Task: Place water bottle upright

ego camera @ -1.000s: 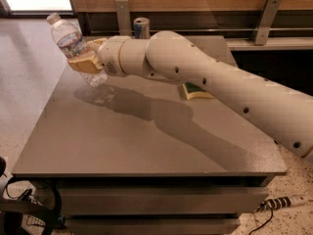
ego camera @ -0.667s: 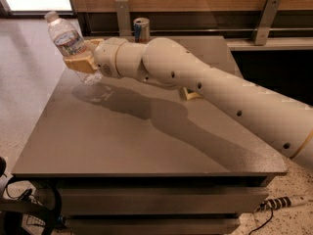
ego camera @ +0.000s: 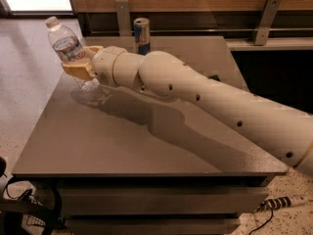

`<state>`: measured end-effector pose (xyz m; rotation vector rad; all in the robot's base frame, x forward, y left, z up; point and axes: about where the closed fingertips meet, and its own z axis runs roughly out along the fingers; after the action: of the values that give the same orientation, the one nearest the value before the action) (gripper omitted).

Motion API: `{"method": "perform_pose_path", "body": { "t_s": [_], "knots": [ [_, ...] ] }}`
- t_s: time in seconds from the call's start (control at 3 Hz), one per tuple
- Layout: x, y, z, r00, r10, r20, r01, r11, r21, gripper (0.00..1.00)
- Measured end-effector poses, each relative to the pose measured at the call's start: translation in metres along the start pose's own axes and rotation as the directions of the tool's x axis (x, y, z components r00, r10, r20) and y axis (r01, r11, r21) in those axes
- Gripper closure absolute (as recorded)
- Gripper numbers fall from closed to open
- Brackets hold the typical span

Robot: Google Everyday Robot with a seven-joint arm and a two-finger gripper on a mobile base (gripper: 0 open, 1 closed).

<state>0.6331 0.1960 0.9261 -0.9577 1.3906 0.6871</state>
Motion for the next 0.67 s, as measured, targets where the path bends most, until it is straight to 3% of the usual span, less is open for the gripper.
{"method": "perform_pose_path", "body": {
  "t_s": [0.67],
  "knots": [
    [0.021,0.017,-0.004,0.999,0.047,0.017,-0.048,0.9987,0.017,1.0]
  ]
}}
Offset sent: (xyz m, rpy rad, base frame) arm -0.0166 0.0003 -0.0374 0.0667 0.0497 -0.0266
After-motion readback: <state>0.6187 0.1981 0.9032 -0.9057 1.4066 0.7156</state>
